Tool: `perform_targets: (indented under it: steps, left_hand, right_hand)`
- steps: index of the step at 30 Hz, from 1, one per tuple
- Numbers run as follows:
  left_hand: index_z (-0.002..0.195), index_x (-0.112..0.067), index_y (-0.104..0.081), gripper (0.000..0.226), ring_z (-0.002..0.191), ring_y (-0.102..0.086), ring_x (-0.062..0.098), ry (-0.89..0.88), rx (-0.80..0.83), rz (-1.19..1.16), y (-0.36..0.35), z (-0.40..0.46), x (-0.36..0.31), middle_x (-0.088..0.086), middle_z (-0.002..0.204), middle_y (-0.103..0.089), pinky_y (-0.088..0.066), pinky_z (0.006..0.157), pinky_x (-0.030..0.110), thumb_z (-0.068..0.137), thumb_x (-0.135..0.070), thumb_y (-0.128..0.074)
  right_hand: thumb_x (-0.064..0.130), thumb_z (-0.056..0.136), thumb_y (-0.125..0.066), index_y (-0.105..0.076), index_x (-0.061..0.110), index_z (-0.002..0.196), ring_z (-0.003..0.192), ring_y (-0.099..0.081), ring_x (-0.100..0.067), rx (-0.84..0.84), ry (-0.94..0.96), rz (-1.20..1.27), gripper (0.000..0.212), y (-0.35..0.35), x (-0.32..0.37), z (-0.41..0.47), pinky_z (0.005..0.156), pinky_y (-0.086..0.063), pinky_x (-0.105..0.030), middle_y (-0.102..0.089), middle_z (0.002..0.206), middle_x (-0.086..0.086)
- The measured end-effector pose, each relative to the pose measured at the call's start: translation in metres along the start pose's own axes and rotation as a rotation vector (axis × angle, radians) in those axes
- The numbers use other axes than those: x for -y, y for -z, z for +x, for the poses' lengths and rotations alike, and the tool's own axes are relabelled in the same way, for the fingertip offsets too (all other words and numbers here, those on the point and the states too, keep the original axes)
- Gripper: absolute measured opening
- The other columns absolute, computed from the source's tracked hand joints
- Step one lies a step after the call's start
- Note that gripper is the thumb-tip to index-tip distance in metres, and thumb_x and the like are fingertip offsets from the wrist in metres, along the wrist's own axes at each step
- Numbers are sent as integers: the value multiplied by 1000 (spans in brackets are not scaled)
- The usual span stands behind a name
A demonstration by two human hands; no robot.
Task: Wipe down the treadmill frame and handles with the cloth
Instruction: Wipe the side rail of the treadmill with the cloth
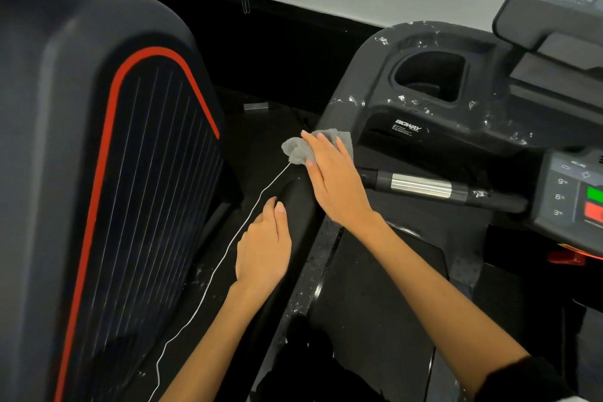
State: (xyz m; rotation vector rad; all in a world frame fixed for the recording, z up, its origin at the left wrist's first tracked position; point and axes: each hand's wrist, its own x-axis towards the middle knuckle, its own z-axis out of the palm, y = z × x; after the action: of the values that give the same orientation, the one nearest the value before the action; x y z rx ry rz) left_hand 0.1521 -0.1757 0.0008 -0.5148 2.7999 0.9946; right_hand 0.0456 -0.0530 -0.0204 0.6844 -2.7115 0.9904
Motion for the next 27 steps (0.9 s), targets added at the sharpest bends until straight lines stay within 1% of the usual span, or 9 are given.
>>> perform_targets:
  steps: [5, 9, 12, 15, 18, 20, 22, 24, 27]
  left_hand:
    - [143, -16, -37, 52, 108, -60, 24, -6, -8, 10, 0, 1, 0, 9, 123, -61, -45, 92, 39, 102, -39, -16]
    - [143, -16, -37, 51, 107, -60, 23, -3, -8, 2, 1, 0, -1, 8, 124, -61, -44, 91, 37, 102, -39, -17]
    - [143, -16, -37, 51, 105, -61, 24, -5, -7, 12, 1, 1, 0, 9, 120, -62, -45, 90, 39, 102, -39, -16]
    - [142, -17, -37, 51, 103, -62, 25, -1, -8, 10, 0, 1, 1, 9, 117, -64, -45, 89, 40, 102, -39, -16]
    - [142, -18, -37, 50, 103, -61, 25, -4, -12, 6, 0, 0, 0, 9, 118, -63, -45, 89, 40, 102, -40, -15]
    - [143, -18, -36, 51, 105, -61, 25, -4, -17, 7, 0, 0, 0, 9, 120, -63, -44, 90, 39, 102, -40, -15]
    - [143, -17, -36, 51, 107, -60, 25, -2, -17, 12, -1, 0, 0, 9, 122, -62, -43, 89, 37, 102, -40, -15]
    - [143, -17, -35, 51, 108, -60, 25, -3, -19, 20, -1, 0, -1, 9, 124, -61, -43, 89, 37, 102, -39, -15]
    - [144, -17, -34, 50, 112, -58, 26, 1, -22, 22, -2, 0, -2, 10, 128, -58, -42, 91, 36, 103, -39, -15]
  right_hand:
    - [15, 105, -38, -36, 7, 147, 146, -24, -11, -66, -68, 62, 44, -2, 0, -32, 123, -16, -37, -39, 152, -7]
    - [17, 103, -33, -35, 2, 146, 146, -26, -20, -89, -54, 16, 45, -9, 6, -25, 119, -24, -49, -39, 151, -12]
    - [17, 105, -35, -32, 9, 149, 144, -17, -5, -30, -122, 98, 45, 1, -1, -7, 121, -19, -50, -38, 152, -7]
    - [21, 105, -35, -29, 12, 151, 145, -21, -4, -46, -178, 115, 47, 8, -7, 4, 121, -16, -48, -37, 153, -4]
    - [17, 105, -37, -30, 10, 150, 137, -3, 20, -115, -237, 148, 47, 6, 4, -15, 120, -24, -48, -35, 154, -2]
    - [11, 104, -40, -30, 5, 149, 135, 6, 23, -138, -224, 139, 47, 3, 14, -38, 120, -20, -47, -33, 153, 1]
    - [9, 103, -41, -28, 6, 150, 141, 4, 17, -123, -205, 176, 48, -2, 18, -59, 122, -14, -40, -26, 153, 6]
    - [12, 104, -38, -25, 12, 151, 148, -7, -2, -77, -199, 265, 49, -6, 18, -73, 123, -7, -33, -25, 157, 6]
    - [11, 104, -36, -28, 12, 151, 150, -13, -14, -22, -137, 353, 48, -7, 16, -80, 124, -4, -41, -29, 158, 0]
